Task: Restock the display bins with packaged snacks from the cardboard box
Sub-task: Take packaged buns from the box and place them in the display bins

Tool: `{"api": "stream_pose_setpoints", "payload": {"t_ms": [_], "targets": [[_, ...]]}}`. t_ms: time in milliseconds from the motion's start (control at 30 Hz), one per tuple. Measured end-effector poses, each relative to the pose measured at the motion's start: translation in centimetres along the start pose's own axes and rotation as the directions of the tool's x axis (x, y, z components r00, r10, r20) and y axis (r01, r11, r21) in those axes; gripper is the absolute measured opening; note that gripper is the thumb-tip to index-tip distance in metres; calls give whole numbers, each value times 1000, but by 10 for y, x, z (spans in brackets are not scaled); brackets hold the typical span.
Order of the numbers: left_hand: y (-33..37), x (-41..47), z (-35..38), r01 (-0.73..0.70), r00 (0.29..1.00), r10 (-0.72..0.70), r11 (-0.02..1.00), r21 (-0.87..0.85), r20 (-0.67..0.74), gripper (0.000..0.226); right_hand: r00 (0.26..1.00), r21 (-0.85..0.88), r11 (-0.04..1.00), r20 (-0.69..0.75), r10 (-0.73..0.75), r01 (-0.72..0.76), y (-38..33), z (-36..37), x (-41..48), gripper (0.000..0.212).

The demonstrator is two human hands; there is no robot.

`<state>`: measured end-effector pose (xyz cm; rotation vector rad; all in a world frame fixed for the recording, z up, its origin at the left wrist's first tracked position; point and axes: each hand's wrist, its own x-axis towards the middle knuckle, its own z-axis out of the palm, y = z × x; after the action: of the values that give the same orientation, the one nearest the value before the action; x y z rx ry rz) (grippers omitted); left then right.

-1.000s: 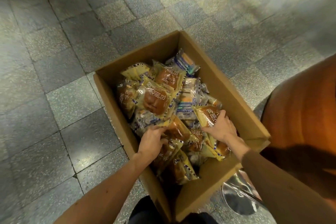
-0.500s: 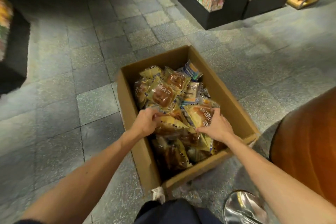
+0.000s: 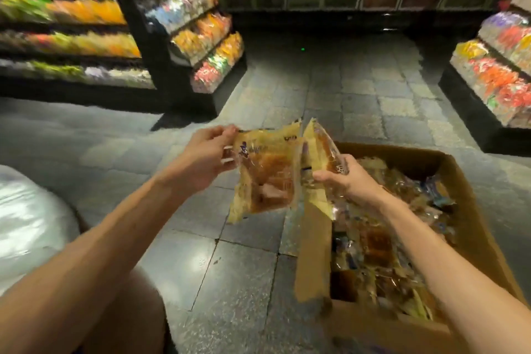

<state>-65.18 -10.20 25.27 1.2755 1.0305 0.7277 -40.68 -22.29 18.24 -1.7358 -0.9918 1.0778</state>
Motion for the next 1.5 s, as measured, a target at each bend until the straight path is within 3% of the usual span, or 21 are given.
{"api": "stream_pose_setpoints", "payload": {"t_ms": [167,300,400,500,567,600,667,767,900,1067,1167,1333,1467,1500], "targets": [[-1,-62,-124,15,950,-97,964,-265,-298,33,907,139,987,399,-133,84,-66,128,8,72],[-27,-125,-231,-101,872,-153,874,-476,-466,33,775,175,979,604,-187,100,-97,247,-5,92],[-60,-178,-317,-150,852,-205,787,-599,-482,42,694,203,976,690,-204,85,-116,329,-24,98],[-86,-236,-385,-180,831,-236,744,-643,-505,46,633,216,974,744,-213,74,-127,410,-39,93],[-91,-269,-414,-287,787,-195,723,-628,-585,52,568,208,971,789,-236,114,-136,464,-51,71],[-93,-283,-424,-338,754,-179,719,-607,-632,44,528,202,971,815,-240,129,-141,488,-59,64],[-102,-305,-446,-397,673,-196,718,-572,-713,25,453,189,975,863,-222,117,-147,534,-80,75],[-131,-332,-481,-428,555,-330,673,-603,-763,24,353,155,987,922,-158,37,-143,595,-107,99],[-167,-363,-503,-430,460,-503,594,-680,-731,22,250,99,994,963,-105,34,-144,660,-140,66],[-190,-402,-513,-448,364,-666,489,-749,-652,79,108,-25,999,994,28,-29,-147,733,-164,68],[-194,-432,-526,-479,323,-654,511,-714,-685,87,51,-99,991,993,104,-93,-147,779,-172,58],[-182,-452,-537,-397,333,-634,577,-714,-698,64,-76,-165,984,984,159,-71,-170,835,-184,37],[-180,-467,-550,-428,258,-639,597,-679,-725,41,-109,-160,986,982,154,-51,-178,866,-188,45],[-181,-476,-561,-452,195,-633,620,-641,-749,35,-106,-151,987,984,145,-50,-180,872,-189,46]]}}
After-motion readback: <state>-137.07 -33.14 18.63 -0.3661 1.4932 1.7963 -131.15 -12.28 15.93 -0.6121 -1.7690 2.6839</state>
